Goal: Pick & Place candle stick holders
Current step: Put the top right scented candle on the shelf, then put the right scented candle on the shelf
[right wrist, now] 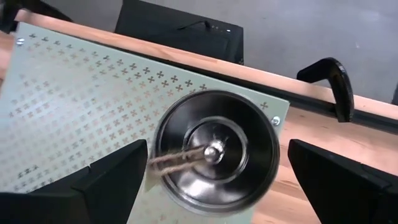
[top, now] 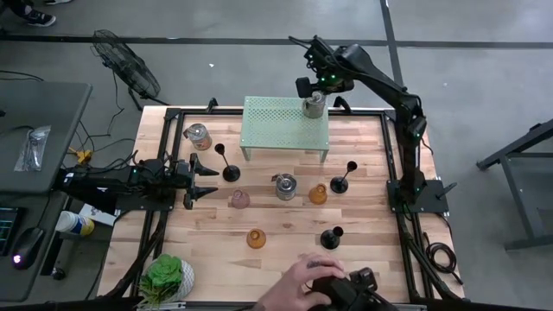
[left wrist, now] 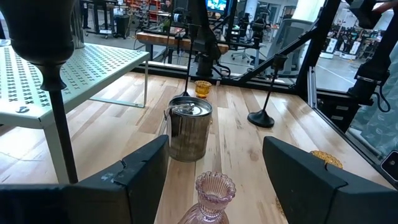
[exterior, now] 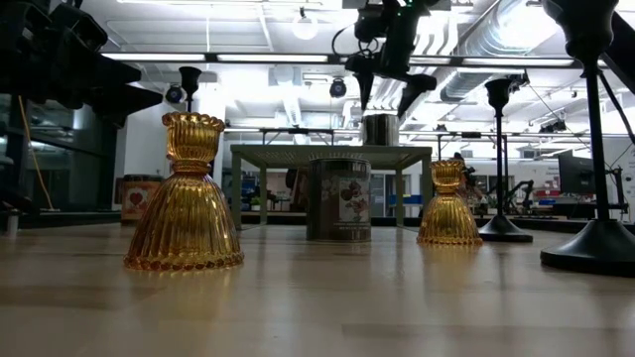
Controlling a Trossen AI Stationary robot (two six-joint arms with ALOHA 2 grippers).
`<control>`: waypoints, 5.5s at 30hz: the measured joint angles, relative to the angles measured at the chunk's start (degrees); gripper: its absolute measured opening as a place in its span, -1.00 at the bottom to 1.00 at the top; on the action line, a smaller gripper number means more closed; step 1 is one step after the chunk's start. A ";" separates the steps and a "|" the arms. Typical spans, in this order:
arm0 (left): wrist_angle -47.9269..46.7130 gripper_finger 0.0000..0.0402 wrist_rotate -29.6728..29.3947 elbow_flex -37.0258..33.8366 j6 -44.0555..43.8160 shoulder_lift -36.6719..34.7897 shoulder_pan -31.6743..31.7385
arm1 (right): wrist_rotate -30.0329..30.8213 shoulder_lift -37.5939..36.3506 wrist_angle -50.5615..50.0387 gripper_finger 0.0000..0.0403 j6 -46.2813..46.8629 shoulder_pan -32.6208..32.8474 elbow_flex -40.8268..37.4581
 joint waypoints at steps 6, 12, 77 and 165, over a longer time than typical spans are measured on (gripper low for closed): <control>0.00 0.27 0.00 0.00 0.01 0.01 -0.01 | 0.01 -2.38 -0.67 0.89 -0.01 1.36 0.00; 0.00 0.27 0.00 0.00 0.00 0.00 0.00 | -0.09 -6.09 -4.25 0.89 -3.34 3.78 0.00; 0.00 0.27 0.00 0.00 0.02 0.00 0.00 | 9.82 -5.27 14.37 0.89 38.77 43.16 -26.91; -0.13 0.27 0.02 0.02 0.02 0.00 0.00 | 5.87 7.32 20.94 0.72 45.01 39.57 -26.88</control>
